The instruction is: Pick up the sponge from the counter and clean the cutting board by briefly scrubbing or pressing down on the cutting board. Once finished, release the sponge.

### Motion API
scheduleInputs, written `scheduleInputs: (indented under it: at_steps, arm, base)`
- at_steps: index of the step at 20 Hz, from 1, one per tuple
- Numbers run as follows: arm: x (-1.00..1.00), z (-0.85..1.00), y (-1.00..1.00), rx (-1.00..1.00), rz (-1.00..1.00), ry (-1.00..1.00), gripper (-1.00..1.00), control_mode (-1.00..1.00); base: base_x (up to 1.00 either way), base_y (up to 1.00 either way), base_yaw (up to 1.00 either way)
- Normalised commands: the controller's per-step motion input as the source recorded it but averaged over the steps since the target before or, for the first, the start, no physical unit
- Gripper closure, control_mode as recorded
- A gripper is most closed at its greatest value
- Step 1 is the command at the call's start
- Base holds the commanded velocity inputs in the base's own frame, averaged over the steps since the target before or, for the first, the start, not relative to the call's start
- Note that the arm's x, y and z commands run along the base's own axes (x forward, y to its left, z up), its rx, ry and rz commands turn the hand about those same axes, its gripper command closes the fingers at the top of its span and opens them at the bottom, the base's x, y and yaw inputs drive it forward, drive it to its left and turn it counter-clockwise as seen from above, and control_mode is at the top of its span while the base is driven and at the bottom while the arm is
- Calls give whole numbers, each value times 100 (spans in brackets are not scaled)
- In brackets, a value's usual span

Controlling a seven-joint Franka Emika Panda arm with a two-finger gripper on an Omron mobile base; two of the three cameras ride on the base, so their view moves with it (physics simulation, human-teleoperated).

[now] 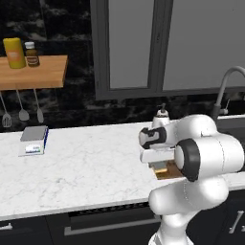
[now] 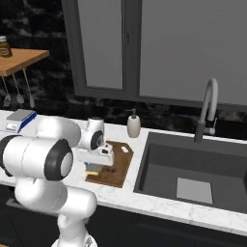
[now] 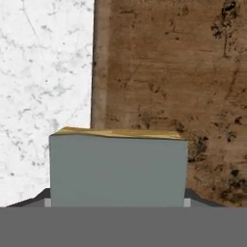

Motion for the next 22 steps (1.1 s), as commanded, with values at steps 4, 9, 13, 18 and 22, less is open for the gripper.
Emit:
scheduleInputs:
  at_steps: [4, 9, 13, 18, 22]
  arm:
    - [52, -12, 0, 0, 0, -1, 100, -100]
    - [71, -25, 0, 0, 0, -3, 100, -100]
    - [78, -31, 0, 0, 0, -7, 100, -100]
    - [80, -38, 0, 0, 0, -11, 100, -100]
    - [83, -42, 0, 0, 0, -13, 100, -100]
  base:
    - [0, 0, 0]
    - [0, 0, 0]
    - [0, 0, 0]
    - [0, 0, 0]
    - [0, 0, 0]
